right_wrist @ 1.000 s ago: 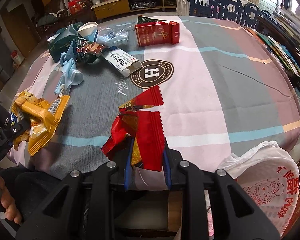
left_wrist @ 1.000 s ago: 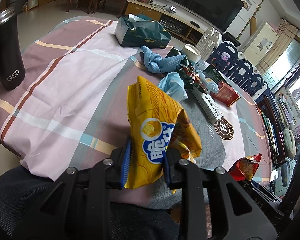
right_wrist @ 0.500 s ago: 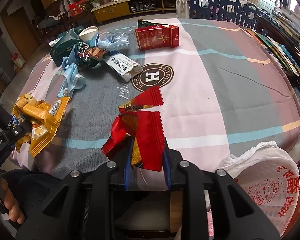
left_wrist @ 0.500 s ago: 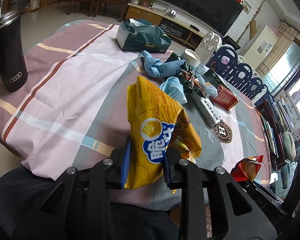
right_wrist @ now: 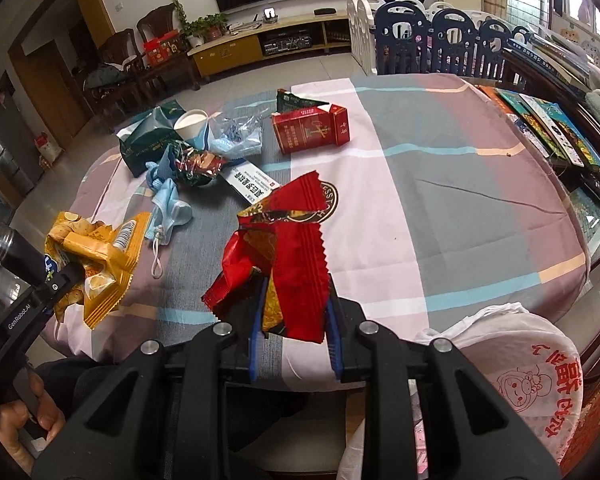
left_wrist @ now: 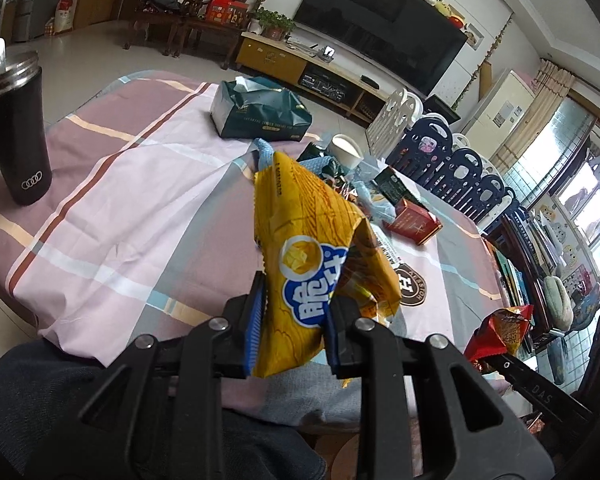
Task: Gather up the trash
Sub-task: 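Lift the red wrapper with the right gripper while the left holds the yellow bag, then open the right gripper over the basket to drop the red wrapper while the left drops the yellow bag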
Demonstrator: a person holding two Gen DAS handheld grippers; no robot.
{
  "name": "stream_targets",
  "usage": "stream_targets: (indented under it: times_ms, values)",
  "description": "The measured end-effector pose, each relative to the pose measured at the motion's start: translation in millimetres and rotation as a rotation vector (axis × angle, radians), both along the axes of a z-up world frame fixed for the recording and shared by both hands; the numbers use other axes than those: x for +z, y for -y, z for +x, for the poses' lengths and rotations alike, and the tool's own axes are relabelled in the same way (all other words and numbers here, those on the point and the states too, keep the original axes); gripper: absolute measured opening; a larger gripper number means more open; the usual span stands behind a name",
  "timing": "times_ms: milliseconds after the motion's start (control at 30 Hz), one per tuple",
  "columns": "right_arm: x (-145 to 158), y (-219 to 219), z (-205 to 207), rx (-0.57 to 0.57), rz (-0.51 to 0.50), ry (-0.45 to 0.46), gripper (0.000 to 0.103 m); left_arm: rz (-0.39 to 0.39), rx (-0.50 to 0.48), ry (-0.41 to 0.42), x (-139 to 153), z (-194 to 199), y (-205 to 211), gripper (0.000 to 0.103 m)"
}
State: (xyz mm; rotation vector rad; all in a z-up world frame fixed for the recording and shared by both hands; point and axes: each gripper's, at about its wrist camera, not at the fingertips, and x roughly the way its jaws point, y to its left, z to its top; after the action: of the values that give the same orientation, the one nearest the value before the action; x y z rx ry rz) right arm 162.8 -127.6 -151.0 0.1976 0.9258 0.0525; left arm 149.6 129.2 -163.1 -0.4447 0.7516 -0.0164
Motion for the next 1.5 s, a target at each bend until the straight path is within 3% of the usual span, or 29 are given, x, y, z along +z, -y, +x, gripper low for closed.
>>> stream_targets:
  times_ms: [167,367,533,667,733,800,900,1033,1267,1333,1467,1500]
  values:
    - [24,22,-24,-0.004,-0.003,0.04,0.027,-0.013,-0.035,0.058,30,-20,18,0.026]
    - [35,73,-75,-0.075,-0.112,0.066,0.027,-0.018,-0.129,0.103,62,-45,57,0.026]
    - [18,133,-109,-0.201,-0.137,-0.008,0.027,-0.01,-0.227,0.125,82,-61,93,0.026]
    - [-6,154,-126,-0.215,-0.119,-0.115,0.028,0.015,-0.311,0.141,94,-75,125,0.026]
    - [-24,156,-132,-0.207,-0.111,-0.196,0.04,0.034,-0.351,0.149,98,-82,141,0.026]
    - [-39,156,-137,-0.211,-0.083,-0.249,0.043,0.053,-0.39,0.155,100,-89,155,0.026]
    - [-48,163,-139,-0.239,-0.044,-0.293,0.066,0.079,-0.438,0.159,101,-99,173,0.026]
    - [-28,176,-144,-0.299,-0.047,-0.216,0.075,0.1,-0.491,0.162,101,-106,188,0.026]
    - [12,208,-155,-0.426,-0.049,-0.06,0.078,0.126,-0.589,0.146,93,-108,212,0.026]
    - [21,218,-160,-0.461,-0.035,-0.021,0.078,0.132,-0.654,0.118,86,-107,225,0.029]
    - [37,231,-167,-0.512,-0.021,0.038,0.079,0.155,-0.903,0.009,50,-102,276,0.03]
    - [40,233,-168,-0.519,-0.02,0.046,0.079,0.17,-0.955,-0.011,40,-103,289,0.037]
